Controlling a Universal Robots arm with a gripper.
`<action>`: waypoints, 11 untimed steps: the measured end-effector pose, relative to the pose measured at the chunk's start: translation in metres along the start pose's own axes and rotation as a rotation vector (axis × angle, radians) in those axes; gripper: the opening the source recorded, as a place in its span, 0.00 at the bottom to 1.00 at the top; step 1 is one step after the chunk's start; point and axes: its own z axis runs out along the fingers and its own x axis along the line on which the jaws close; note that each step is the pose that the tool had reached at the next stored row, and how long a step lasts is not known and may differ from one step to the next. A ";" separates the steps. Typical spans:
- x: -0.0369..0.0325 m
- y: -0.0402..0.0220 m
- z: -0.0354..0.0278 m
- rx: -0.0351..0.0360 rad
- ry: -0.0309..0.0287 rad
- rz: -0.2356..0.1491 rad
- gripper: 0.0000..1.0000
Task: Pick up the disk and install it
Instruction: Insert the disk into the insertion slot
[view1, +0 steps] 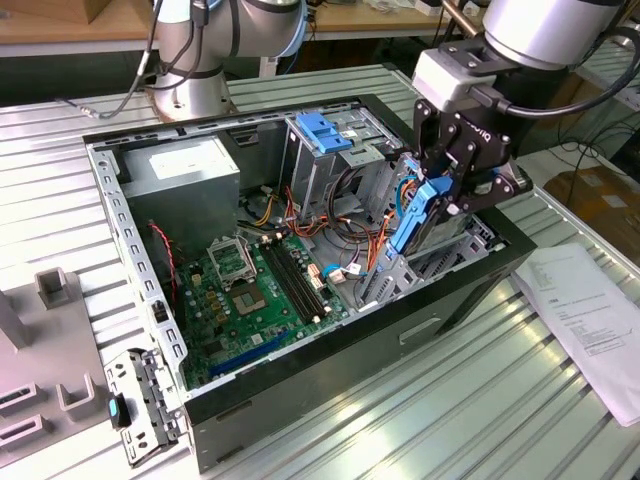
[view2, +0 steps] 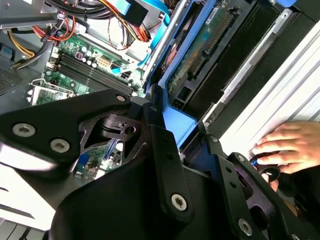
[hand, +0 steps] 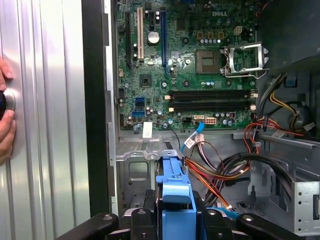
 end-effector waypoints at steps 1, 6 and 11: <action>0.0000 0.0000 0.0016 0.0000 0.0001 0.000 0.37; 0.0002 0.0003 0.0103 0.0000 0.0000 0.000 0.37; 0.0003 0.0006 0.0182 -0.0002 0.0002 0.000 0.37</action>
